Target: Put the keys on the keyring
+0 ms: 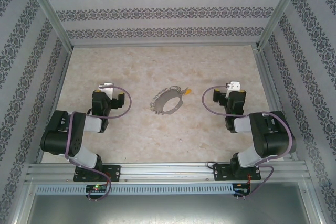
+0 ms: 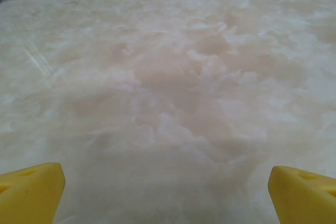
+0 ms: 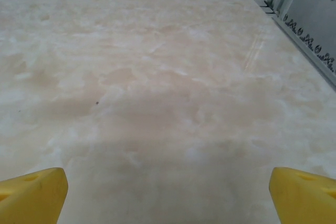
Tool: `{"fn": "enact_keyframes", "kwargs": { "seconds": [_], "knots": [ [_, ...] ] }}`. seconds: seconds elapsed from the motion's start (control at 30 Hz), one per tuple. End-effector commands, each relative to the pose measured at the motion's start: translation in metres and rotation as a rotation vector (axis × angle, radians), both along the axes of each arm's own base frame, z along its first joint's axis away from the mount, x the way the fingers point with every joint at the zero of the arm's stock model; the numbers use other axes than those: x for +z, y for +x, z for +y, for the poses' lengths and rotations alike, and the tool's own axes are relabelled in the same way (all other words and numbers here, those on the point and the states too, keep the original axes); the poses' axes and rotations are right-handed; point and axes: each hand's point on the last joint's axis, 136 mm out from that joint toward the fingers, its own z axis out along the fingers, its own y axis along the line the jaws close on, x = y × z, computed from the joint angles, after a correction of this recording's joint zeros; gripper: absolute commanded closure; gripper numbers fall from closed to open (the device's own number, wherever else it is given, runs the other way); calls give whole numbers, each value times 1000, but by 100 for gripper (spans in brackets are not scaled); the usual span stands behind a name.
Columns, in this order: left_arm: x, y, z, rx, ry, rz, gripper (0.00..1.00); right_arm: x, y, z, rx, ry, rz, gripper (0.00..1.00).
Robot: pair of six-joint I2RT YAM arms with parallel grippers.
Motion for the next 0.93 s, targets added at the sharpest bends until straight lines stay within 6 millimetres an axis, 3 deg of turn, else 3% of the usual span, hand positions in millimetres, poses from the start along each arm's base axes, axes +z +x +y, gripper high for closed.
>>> {"fn": "enact_keyframes", "kwargs": {
  "seconds": [0.0,0.67,0.9],
  "knots": [
    [11,14,5,-4,-92,-20,0,23,13,-1,5,36,-72,2],
    [10,14,7,2,-91,-16,0,23,12,-2,-13,21,-71,2],
    [11,13,6,-1,-90,-19,0,23,13,5,56,46,-67,2]
  ]
}}
